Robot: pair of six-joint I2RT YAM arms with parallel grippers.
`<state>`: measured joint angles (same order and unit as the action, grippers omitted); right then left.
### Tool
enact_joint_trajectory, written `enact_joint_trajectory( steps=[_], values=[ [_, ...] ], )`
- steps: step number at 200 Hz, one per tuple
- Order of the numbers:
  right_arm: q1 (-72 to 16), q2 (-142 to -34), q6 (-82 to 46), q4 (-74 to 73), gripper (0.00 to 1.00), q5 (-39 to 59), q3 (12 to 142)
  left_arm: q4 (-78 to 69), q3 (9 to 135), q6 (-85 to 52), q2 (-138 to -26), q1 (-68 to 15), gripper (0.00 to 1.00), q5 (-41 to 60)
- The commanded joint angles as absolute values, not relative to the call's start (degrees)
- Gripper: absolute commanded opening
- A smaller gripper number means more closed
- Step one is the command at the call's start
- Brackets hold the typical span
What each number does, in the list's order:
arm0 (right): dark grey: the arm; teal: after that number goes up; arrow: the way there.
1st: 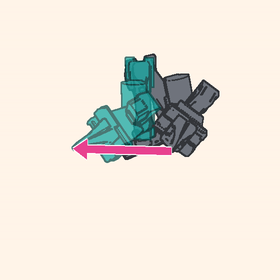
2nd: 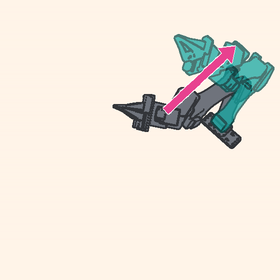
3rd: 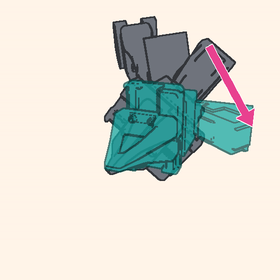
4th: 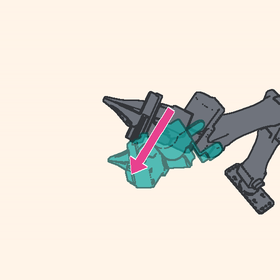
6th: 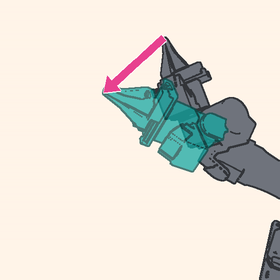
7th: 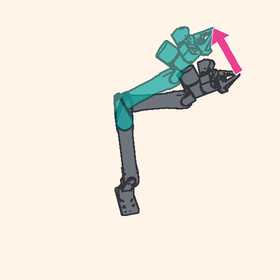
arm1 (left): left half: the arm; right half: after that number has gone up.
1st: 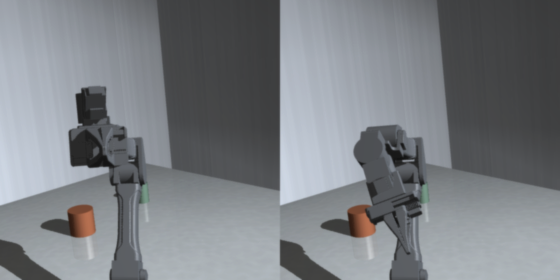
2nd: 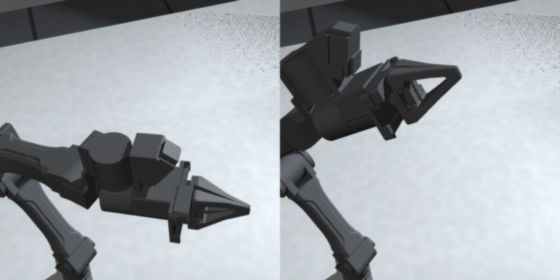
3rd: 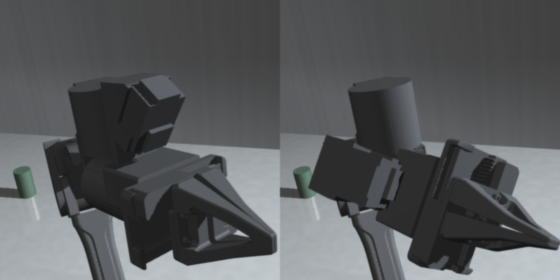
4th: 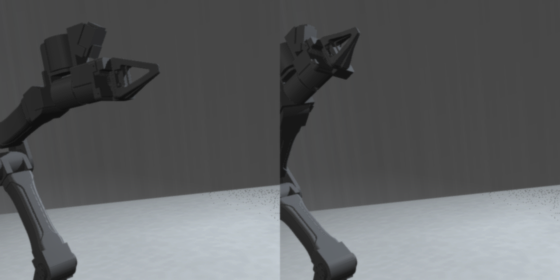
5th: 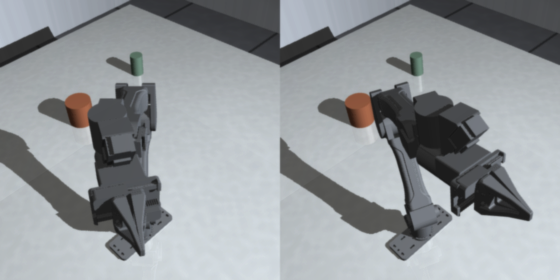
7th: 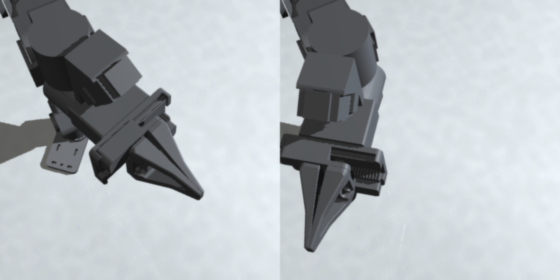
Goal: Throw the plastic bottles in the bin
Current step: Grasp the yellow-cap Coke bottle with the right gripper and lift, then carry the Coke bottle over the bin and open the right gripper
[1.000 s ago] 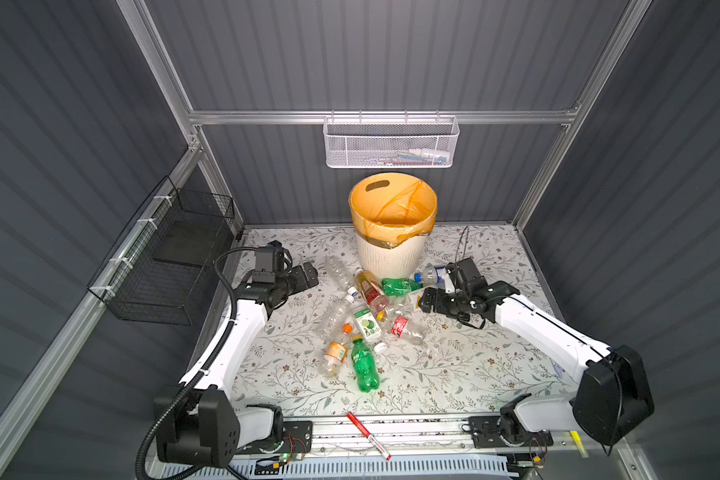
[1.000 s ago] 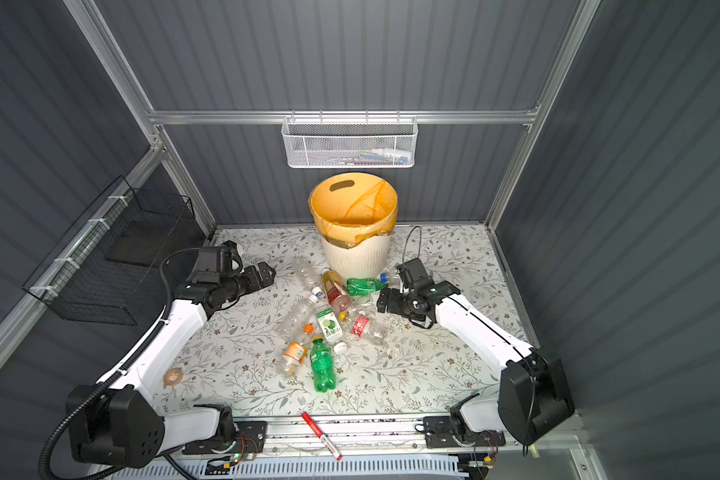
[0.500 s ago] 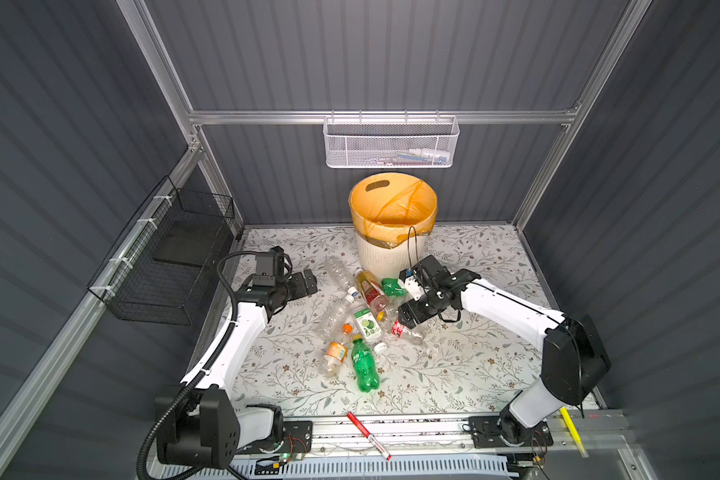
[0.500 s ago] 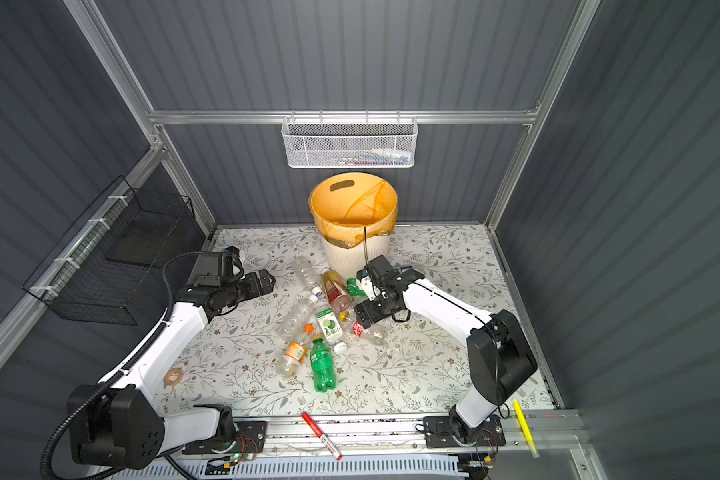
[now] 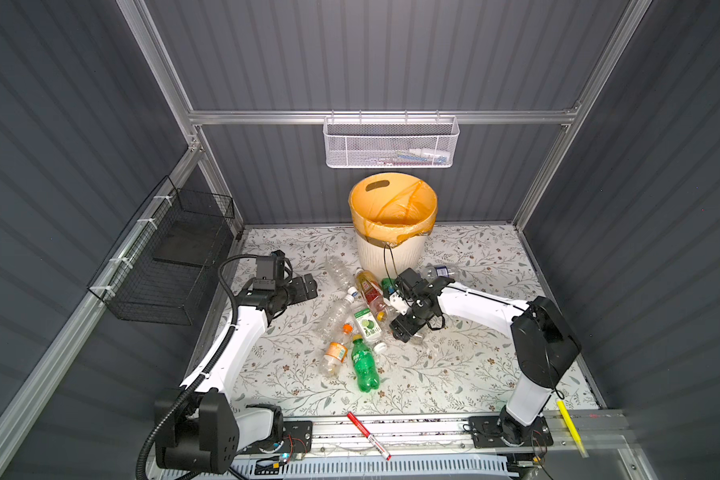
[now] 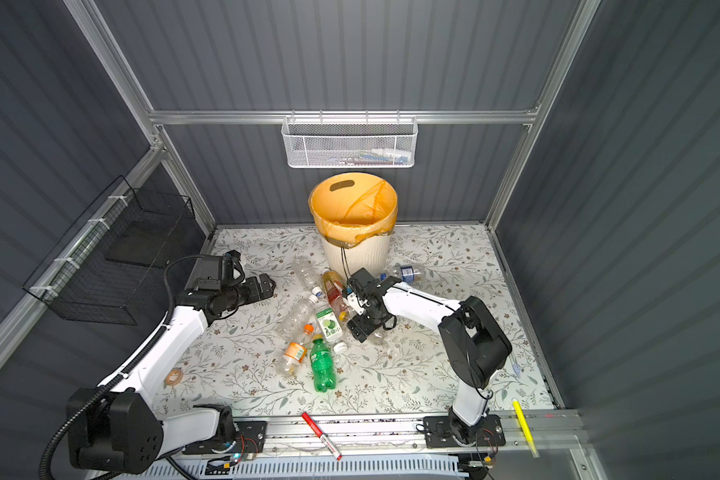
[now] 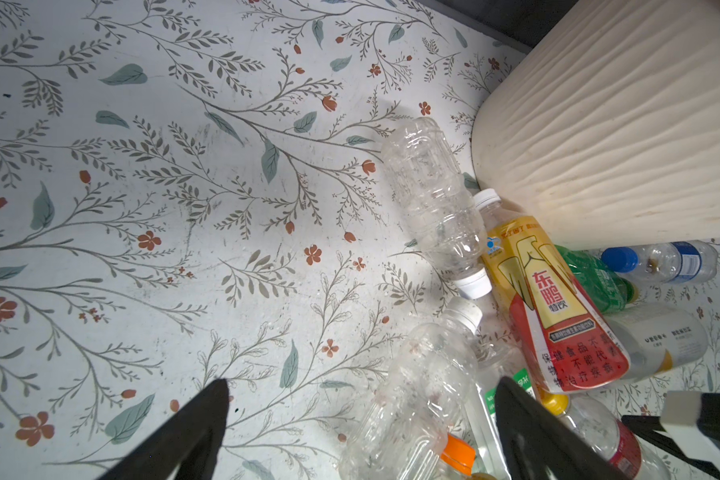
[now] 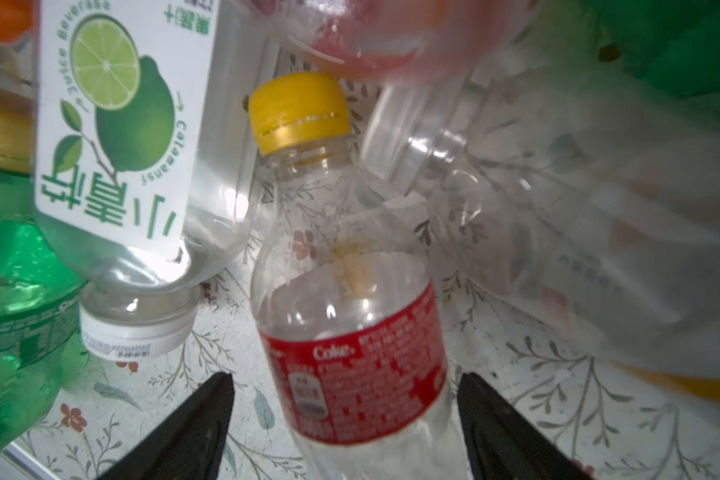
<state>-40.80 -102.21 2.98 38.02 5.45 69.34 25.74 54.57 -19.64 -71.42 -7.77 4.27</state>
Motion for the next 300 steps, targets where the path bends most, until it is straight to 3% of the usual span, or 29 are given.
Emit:
enact_joint_trajectory(
  steps=[1,59,109,129,166,191,243,273,300],
  values=[
    [-41.1,-103.6,2.6,36.2,0.84,2.9,69.1,26.0,53.6,-18.6,-71.4,-7.3,1.0,5.2],
    [-41.2,-101.8,2.0,34.0,0.72,4.0,66.2,26.0,52.5,-18.7,-71.1,-7.3,1.0,5.1],
    [-41.3,-95.3,-0.1,32.7,0.54,5.6,61.9,25.7,52.0,-18.9,-71.4,-7.2,1.0,5.3],
    [-41.3,-90.4,-2.1,32.6,0.49,6.7,59.6,25.4,51.7,-19.0,-71.1,-7.2,1.0,5.4],
    [-40.0,-78.8,-10.3,32.0,0.48,6.4,54.0,24.5,51.0,-19.8,-71.8,-7.2,1.0,6.6],
    [-34.6,-67.9,-19.5,30.0,0.46,7.3,47.7,23.5,50.7,-20.1,-72.5,-7.3,1.0,7.7],
    [-13.0,-44.6,-36.3,30.3,0.47,9.0,33.1,22.1,51.3,-20.6,-74.8,-7.3,1.0,10.2],
    [-1.5,-38.9,-41.3,31.8,0.47,14.4,25.0,20.1,50.4,-21.8,-76.0,-7.3,0.99,12.1],
    [0.5,-39.3,-41.3,31.0,0.48,15.4,23.7,18.9,49.5,-23.2,-76.8,-7.4,0.99,13.4]
  ],
)
